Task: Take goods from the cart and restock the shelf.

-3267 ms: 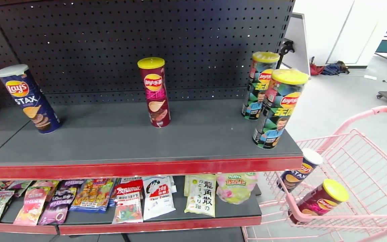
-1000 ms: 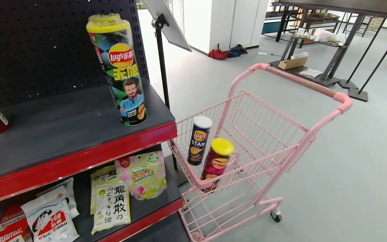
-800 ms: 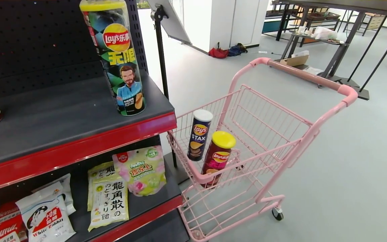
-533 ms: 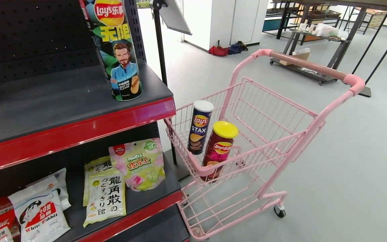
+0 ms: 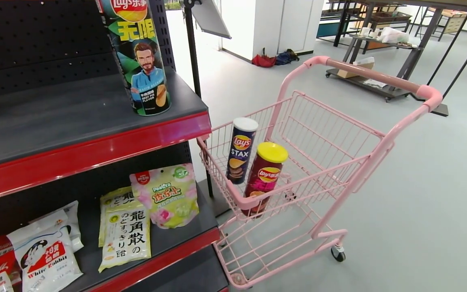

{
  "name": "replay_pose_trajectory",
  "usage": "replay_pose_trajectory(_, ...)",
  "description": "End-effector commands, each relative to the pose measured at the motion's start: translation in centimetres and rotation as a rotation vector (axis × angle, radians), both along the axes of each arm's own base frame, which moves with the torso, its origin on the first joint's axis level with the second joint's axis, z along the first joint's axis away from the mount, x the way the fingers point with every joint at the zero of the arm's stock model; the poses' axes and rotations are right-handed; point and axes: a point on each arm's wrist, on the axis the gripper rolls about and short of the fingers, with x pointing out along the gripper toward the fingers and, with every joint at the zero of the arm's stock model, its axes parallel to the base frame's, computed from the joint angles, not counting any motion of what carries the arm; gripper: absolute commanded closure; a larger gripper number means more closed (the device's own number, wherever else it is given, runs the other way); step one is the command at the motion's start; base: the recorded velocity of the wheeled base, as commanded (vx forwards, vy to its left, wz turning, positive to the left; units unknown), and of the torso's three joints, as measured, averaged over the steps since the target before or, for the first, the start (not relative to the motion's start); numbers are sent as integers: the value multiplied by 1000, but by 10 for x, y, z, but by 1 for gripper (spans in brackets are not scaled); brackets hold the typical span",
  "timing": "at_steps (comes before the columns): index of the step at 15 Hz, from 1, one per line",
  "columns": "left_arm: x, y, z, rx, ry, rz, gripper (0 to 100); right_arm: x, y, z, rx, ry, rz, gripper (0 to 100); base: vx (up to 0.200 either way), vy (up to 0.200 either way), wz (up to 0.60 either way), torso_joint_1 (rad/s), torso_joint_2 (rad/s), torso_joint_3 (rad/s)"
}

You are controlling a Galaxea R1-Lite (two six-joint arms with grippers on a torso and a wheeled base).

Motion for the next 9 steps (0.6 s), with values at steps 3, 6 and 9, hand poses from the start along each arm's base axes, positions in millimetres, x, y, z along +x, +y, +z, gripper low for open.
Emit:
replay_pose_trajectory(3,0,0,0,1,0,0,0,154,34,84,84,288,363,0,0,0,0,0,0,0)
replay_pose_trajectory(6,0,0,0,2,0,0,0,207,59,51,71,358,483,0,0,0,0,0,0,0)
replay_pose_trajectory(9,0,0,0,1,0,0,0,230,73,37,62,429,522,0,0,0,0,0,0,0)
